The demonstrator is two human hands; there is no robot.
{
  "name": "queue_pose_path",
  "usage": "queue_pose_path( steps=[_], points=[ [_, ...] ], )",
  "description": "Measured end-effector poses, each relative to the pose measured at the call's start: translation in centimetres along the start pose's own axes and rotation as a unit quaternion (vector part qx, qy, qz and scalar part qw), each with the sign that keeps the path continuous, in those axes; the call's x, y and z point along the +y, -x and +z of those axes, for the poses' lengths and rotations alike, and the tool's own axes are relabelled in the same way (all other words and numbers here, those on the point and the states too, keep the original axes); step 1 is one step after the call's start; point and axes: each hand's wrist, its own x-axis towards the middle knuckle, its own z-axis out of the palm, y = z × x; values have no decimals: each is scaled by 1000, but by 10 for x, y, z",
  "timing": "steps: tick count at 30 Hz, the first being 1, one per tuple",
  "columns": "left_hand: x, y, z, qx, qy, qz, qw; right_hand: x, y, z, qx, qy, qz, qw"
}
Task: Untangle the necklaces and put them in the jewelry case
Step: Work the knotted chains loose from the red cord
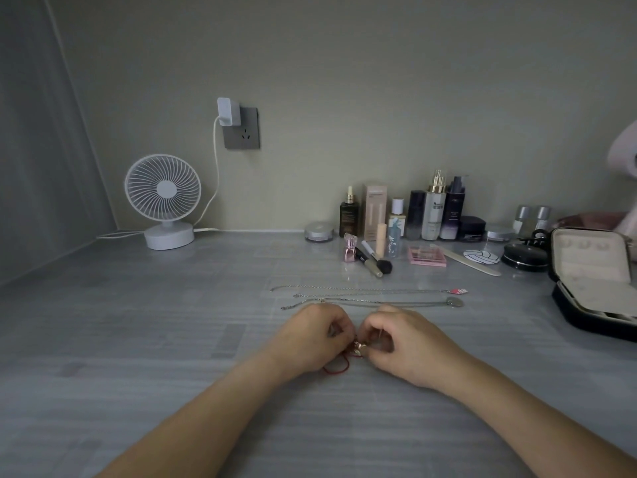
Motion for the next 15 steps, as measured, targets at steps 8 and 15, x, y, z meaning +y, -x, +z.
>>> queue_pose_path(
  steps=[8, 15],
  points=[
    [-1, 0, 0, -1, 26, -24, 999, 0, -2, 1, -3, 41, 1, 999],
    [3, 3, -3, 4, 25, 13, 1000, 2, -2, 4, 15, 45, 3, 999]
  ],
)
